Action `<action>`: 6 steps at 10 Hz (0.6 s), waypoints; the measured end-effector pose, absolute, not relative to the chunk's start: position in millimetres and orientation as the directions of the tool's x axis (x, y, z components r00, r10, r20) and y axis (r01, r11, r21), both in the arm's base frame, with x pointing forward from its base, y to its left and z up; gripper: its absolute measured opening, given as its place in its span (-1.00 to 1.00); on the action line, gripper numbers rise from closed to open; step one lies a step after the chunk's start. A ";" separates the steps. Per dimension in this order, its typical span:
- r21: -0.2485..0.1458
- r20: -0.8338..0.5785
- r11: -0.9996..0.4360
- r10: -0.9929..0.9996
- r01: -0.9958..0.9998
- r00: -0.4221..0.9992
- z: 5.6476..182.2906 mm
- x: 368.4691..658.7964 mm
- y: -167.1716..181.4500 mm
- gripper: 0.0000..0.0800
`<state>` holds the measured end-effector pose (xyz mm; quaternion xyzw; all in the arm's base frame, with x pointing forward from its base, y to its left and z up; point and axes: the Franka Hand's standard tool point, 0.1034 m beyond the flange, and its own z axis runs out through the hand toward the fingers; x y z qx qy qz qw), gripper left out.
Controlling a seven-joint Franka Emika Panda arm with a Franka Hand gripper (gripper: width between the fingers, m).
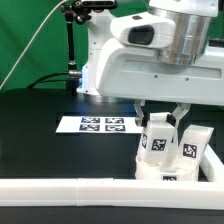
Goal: Assemble stool
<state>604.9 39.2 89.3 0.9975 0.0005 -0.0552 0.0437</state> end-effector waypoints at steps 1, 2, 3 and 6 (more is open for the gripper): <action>0.060 -0.081 -0.985 -0.166 -0.161 0.983 88.9 604.7 37.2 -0.16; 0.050 -0.051 -0.968 -0.249 -0.246 0.967 88.5 604.7 36.7 -0.16; 0.048 -0.045 -0.941 -0.338 -0.336 0.940 88.5 604.6 36.9 -0.16; 0.051 -0.024 -0.846 -0.532 -0.530 0.847 88.6 606.3 40.5 -0.16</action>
Offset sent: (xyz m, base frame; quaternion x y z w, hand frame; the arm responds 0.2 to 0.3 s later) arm -0.0094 0.0064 -0.0094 0.0357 -0.0033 0.1881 0.9815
